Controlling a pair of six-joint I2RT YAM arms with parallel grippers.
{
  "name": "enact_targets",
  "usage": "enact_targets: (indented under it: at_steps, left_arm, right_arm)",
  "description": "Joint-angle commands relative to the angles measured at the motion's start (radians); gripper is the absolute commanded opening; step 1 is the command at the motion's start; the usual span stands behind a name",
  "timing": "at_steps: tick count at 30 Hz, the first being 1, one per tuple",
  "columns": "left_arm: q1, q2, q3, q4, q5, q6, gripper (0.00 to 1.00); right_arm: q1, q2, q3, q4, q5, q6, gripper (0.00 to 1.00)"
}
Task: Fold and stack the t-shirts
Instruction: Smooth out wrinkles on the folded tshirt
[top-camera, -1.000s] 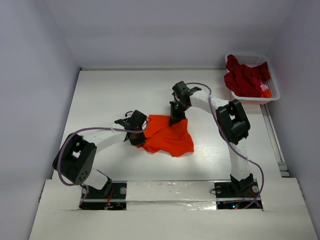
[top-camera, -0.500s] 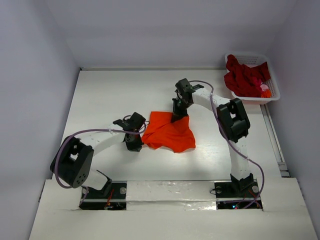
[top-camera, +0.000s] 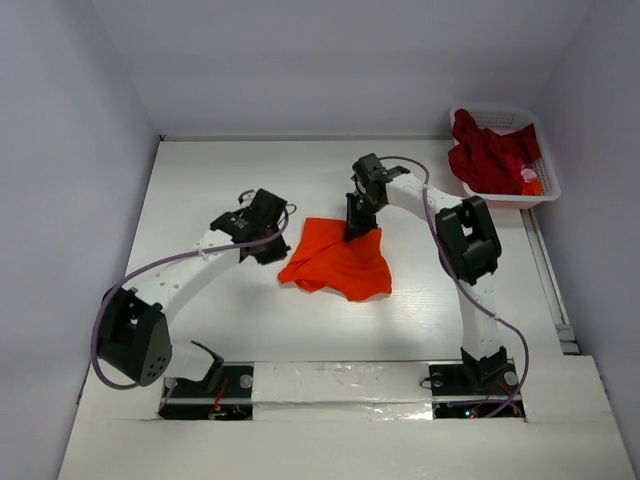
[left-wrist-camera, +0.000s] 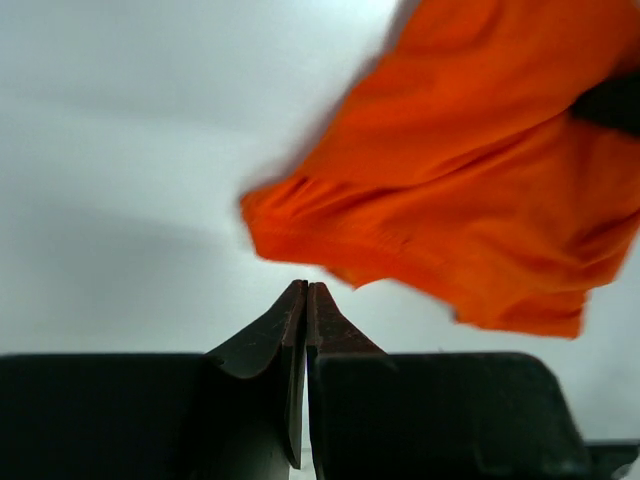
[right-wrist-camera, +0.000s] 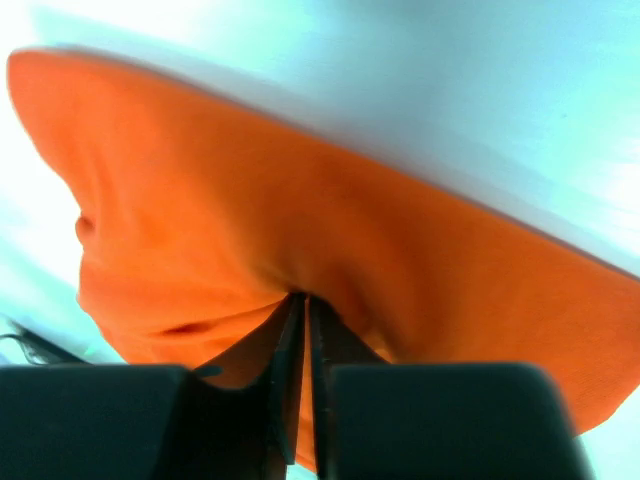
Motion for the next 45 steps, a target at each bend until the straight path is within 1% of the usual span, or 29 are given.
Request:
enact_targets:
  at_steps: [1,2,3,4,6,9,10,11,14,16,17,18,23,31,35,40,45]
  left_arm:
    - [0.040,0.056,0.105,0.048,-0.046,0.032,0.00]
    - [0.040,0.074,0.144,0.065,-0.044,0.040,0.00]
    - [0.051,0.118,0.163,0.091,-0.041,0.049,0.00]
    - [0.051,0.142,0.180,0.103,-0.037,0.061,0.00]
    - [0.060,0.200,0.220,0.154,-0.017,0.074,0.00]
    - [0.069,0.277,0.264,0.229,0.023,0.094,0.00]
    - [0.069,0.294,0.264,0.229,0.035,0.094,0.00]
    - [0.069,0.311,0.283,0.243,0.047,0.097,0.00]
    - [0.069,0.375,0.319,0.297,0.097,0.101,0.00]
    - [0.069,0.416,0.332,0.337,0.152,0.104,0.00]
    - [0.069,0.430,0.342,0.350,0.161,0.106,0.00]
    - [0.069,0.453,0.350,0.364,0.175,0.104,0.00]
    - [0.069,0.493,0.372,0.424,0.224,0.095,0.00]
    - [0.069,0.568,0.376,0.521,0.353,0.072,0.00]
    - [0.069,0.614,0.375,0.559,0.383,0.065,0.00]
    - [0.069,0.709,0.396,0.568,0.399,0.043,0.00]
    - [0.101,0.763,0.395,0.591,0.407,0.003,0.00]
  right_arm:
    - [-0.005,-0.100,-0.003,-0.011,0.079,-0.043,0.22]
    - [-0.005,-0.146,-0.007,-0.015,0.096,-0.044,0.30]
    - [-0.005,-0.171,-0.009,-0.019,0.135,-0.044,0.44]
    - [-0.005,-0.198,-0.016,-0.025,0.154,-0.046,0.48]
    - [-0.005,-0.278,-0.026,-0.041,0.194,-0.049,0.52]
    - [-0.005,-0.358,-0.081,-0.054,0.190,-0.051,0.52]
    - [-0.005,-0.370,-0.081,-0.057,0.183,-0.051,0.52]
    - [-0.005,-0.381,-0.114,-0.059,0.179,-0.051,0.52]
    - [0.018,-0.418,-0.177,-0.044,0.183,-0.052,0.45]
    - [0.032,-0.430,-0.245,-0.031,0.185,-0.046,0.30]
    - [0.044,-0.435,-0.268,-0.015,0.185,-0.044,0.20]
    - [0.055,-0.438,-0.311,-0.008,0.189,-0.035,0.00]
    - [0.078,-0.429,-0.404,0.041,0.188,-0.024,0.00]
    - [0.096,-0.381,-0.467,0.088,0.171,-0.018,0.00]
    - [0.105,-0.372,-0.472,0.097,0.167,-0.014,0.00]
    - [0.115,-0.367,-0.475,0.093,0.163,-0.011,0.00]
    - [0.124,-0.374,-0.504,0.099,0.163,-0.001,0.00]
